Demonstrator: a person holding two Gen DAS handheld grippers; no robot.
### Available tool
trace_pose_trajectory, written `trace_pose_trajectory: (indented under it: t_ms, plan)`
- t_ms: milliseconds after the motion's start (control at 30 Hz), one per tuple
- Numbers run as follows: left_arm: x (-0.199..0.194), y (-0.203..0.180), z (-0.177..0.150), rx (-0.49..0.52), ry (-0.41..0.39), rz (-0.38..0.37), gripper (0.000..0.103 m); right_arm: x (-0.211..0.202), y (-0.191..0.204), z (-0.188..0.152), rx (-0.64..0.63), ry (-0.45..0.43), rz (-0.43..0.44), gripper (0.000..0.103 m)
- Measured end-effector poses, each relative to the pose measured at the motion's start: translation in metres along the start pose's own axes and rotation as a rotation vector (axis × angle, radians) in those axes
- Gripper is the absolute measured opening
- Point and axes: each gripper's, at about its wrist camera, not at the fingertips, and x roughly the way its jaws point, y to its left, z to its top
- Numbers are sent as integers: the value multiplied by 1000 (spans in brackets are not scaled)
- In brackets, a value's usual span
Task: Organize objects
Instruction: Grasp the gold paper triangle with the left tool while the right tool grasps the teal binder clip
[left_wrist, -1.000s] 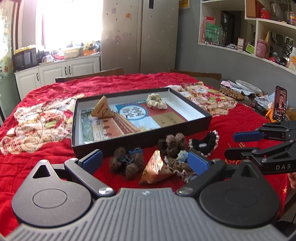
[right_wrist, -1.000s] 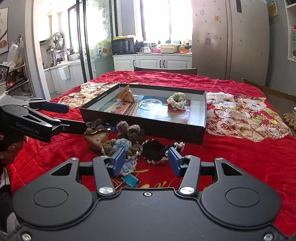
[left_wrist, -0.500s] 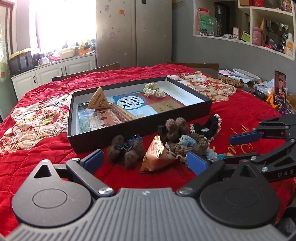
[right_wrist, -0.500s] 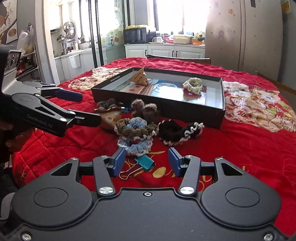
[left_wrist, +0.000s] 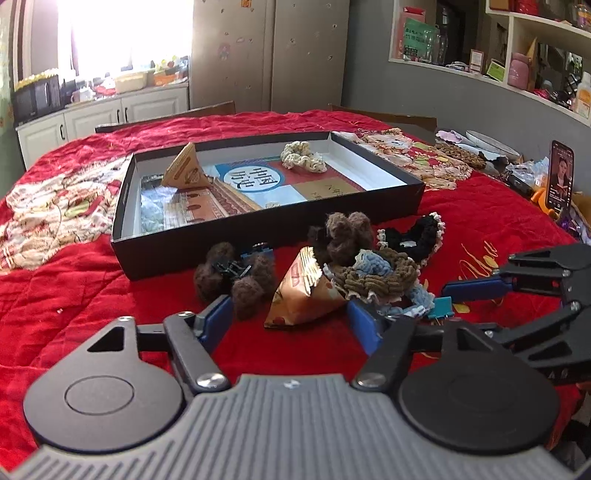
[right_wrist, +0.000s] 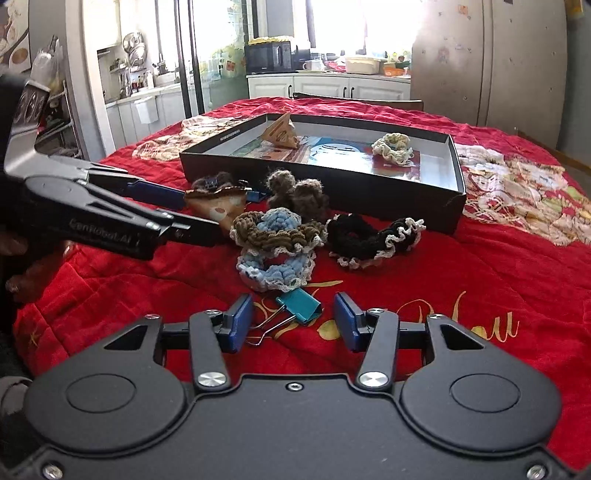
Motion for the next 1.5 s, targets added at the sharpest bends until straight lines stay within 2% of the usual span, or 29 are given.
trace_pose_trajectory:
  t_ms: [133, 400, 700, 867, 1033, 1100, 1500]
  plan:
    - [4, 1, -1, -24, 19, -18, 72, 0, 1, -1, -5, -2, -4, 45]
    - [14, 4, 2, -95, 23, -43, 74, 3, 4, -1, -4, -8, -28, 44]
    - [26, 1, 6, -123, 22, -49, 74, -2, 5, -3, -39, 0, -32, 27]
    - [29, 1, 7, -124, 19, -43, 74, -9, 6, -5, -64, 5, -44, 27]
    - [30, 1, 7, -117, 21, -28, 59, -14, 7, -8, -83, 4, -57, 27]
    - [30, 1, 7, -116, 21, -25, 57, -16, 5, -8, -80, 4, -59, 27]
    - [21, 2, 4, -110, 22, -28, 54, -21, 1, -7, -75, -10, -66, 27]
